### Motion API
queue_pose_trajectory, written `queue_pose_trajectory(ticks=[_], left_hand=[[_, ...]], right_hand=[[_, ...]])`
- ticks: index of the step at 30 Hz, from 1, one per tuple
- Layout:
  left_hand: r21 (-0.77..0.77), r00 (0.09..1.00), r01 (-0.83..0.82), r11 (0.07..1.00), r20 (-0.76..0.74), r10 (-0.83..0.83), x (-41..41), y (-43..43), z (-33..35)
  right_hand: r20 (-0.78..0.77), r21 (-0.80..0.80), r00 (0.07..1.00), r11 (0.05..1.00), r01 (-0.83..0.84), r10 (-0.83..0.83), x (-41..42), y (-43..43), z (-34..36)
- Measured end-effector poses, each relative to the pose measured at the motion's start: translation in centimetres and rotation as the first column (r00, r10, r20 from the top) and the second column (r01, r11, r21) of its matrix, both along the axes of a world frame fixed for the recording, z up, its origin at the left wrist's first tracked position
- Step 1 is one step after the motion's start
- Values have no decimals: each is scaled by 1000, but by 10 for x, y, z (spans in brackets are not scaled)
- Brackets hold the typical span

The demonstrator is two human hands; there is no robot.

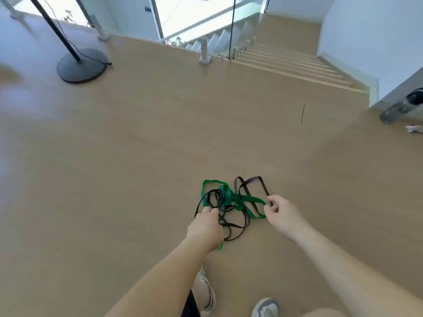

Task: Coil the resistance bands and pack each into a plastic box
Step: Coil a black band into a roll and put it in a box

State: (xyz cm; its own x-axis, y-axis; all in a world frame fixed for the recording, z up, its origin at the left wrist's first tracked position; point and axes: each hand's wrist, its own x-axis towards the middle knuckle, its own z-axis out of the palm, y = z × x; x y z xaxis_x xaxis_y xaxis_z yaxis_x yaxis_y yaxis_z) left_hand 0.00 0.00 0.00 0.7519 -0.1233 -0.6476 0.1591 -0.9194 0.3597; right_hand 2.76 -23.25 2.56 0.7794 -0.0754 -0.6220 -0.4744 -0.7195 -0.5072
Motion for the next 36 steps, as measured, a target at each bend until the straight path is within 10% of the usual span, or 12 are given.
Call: queue_pose_trajectory(ticks=[6, 15, 25, 29, 36], left_hand=[[15, 909, -391, 920, -150, 389, 76, -28, -234], [267, 413, -846, 462, -221, 884, 104, -10, -503], [13, 219, -973, 228, -235, 947, 114, -50, -533], [47, 256, -961, 272, -216, 942, 119, -62, -529], [-124, 122, -989, 77, -406, 905, 122, -75, -526]], right_hand=[[-151, -69, 989, 998, -15, 4, 81, -15, -245], [-158, -311, 954, 930, 198, -256, 167, -81, -538], [-161, -196, 955, 956, 217, -249, 161, -63, -554], [-309, 0, 945, 993, 115, -109, 155, -11, -539], [-510, 297, 856, 918, 264, -81, 142, 17, -547]])
